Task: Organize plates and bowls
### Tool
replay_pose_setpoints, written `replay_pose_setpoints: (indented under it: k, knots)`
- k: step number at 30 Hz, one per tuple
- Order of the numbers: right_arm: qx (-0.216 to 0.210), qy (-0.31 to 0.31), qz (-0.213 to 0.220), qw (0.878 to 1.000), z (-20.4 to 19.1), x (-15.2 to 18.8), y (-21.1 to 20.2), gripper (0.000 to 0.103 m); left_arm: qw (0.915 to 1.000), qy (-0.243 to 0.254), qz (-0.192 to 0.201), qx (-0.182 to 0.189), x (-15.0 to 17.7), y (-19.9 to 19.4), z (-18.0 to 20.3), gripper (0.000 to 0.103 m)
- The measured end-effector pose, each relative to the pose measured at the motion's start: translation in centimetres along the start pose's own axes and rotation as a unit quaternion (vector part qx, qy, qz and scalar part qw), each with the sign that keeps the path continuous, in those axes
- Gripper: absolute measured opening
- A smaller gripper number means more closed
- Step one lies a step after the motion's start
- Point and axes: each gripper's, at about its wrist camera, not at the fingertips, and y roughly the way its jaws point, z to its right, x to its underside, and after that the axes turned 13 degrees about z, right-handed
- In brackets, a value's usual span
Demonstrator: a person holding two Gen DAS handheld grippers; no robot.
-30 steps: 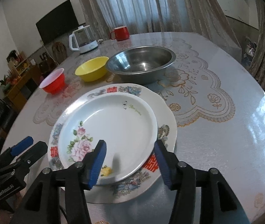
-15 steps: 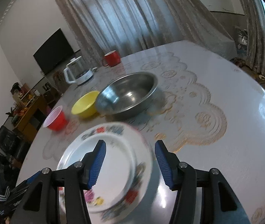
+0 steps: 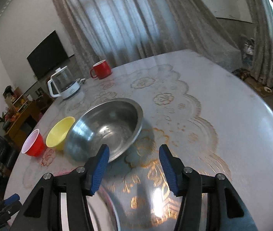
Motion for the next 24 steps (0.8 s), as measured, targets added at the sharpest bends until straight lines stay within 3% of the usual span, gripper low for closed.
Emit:
replay_pose_setpoints:
  k: [7, 17, 24]
  knots:
    - [-0.020, 0.020, -0.038, 0.999, 1.4, 0.2, 5.1, 0.040, 0.9999, 0.011, -0.009, 0.006, -1.9, 1.6, 0.8, 0.085]
    - [-0.049, 0.022, -0.012, 0.999, 1.3, 0.9, 5.9, 0.037, 0.9975, 0.056, -0.040, 0.015, -5.2, 5.6, 3.2, 0.085]
    - [-0.064, 0.044, -0.017, 0.997, 2.0, 1.0, 6.1, 0.037, 0.9949, 0.086, -0.049, 0.021, -7.7, 9.1, 5.2, 0.085]
